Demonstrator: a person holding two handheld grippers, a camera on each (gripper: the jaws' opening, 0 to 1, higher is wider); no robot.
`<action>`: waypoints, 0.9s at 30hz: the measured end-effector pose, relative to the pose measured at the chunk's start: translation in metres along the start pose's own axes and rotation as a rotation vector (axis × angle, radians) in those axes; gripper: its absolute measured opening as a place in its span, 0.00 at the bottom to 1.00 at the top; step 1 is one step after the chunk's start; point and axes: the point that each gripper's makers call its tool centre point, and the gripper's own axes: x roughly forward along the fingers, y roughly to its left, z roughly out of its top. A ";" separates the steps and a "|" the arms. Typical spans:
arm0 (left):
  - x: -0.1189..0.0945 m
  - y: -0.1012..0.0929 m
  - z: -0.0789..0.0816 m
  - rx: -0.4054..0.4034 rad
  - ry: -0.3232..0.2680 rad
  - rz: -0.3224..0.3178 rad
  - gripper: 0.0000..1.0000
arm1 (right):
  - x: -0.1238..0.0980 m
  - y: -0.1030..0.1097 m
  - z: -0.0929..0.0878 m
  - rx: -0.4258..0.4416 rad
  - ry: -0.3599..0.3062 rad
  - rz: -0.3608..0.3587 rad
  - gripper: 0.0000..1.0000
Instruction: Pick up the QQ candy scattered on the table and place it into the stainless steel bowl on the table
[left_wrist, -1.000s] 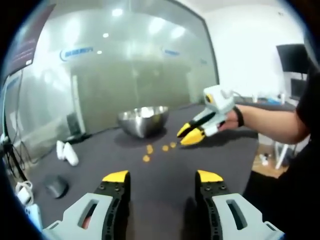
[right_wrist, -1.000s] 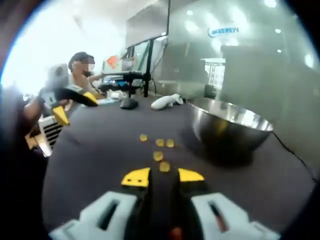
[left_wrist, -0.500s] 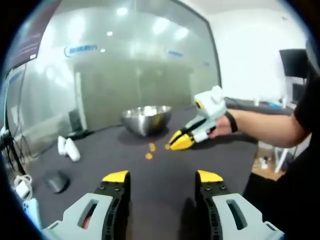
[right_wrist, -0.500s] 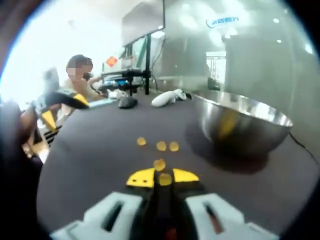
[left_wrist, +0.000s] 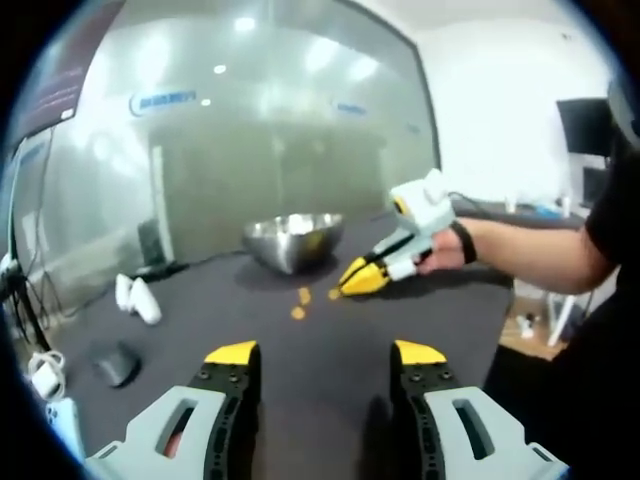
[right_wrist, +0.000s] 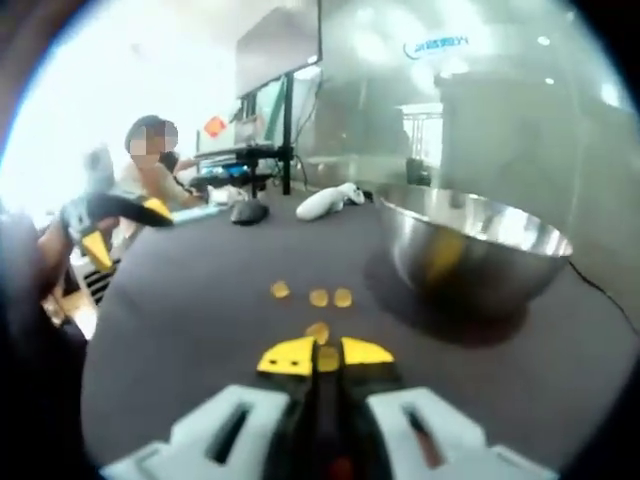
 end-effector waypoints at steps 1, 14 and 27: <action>0.000 0.001 -0.001 0.001 0.002 0.003 0.53 | -0.003 -0.002 0.002 -0.001 -0.006 -0.014 0.09; -0.001 0.004 0.002 0.015 -0.005 0.002 0.53 | -0.048 -0.022 0.056 0.142 -0.219 -0.156 0.09; 0.004 -0.006 -0.002 0.023 0.018 -0.017 0.53 | -0.057 -0.099 0.105 0.160 -0.296 -0.378 0.09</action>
